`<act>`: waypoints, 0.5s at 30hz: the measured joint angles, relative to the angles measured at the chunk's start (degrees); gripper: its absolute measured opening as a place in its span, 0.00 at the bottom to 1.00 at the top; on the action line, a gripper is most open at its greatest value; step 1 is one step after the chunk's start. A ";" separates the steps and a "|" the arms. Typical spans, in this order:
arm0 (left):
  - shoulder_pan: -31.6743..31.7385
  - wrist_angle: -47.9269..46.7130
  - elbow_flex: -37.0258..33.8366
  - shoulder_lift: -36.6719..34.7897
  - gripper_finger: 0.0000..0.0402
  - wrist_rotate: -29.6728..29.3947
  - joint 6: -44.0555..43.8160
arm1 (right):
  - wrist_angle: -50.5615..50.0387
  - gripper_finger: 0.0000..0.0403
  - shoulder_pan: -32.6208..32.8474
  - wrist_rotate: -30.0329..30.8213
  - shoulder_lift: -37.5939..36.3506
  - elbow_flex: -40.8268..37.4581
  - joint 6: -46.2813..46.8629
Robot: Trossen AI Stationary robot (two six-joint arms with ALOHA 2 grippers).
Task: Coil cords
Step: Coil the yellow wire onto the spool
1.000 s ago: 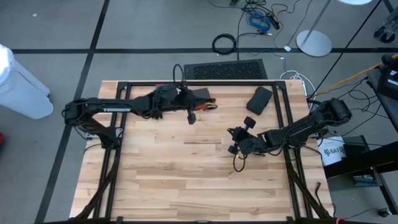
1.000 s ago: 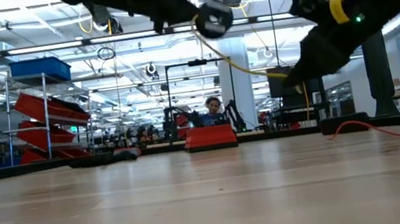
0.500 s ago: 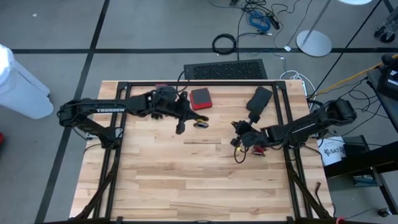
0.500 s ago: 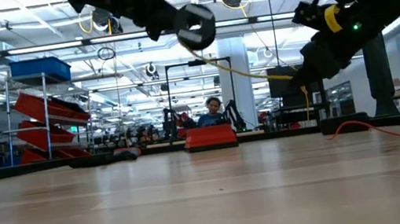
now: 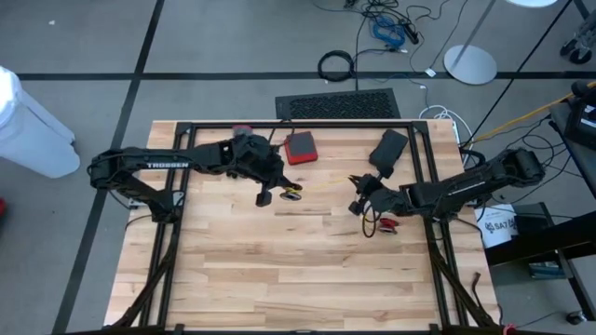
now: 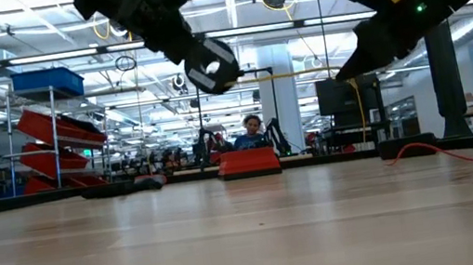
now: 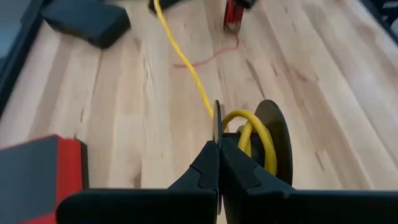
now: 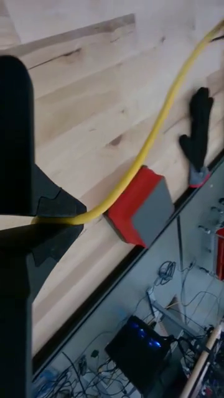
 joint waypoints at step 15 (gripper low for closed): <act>-2.54 8.12 0.02 10.07 0.00 -12.85 2.99 | 3.57 0.00 -0.06 -1.43 -3.40 0.00 -1.62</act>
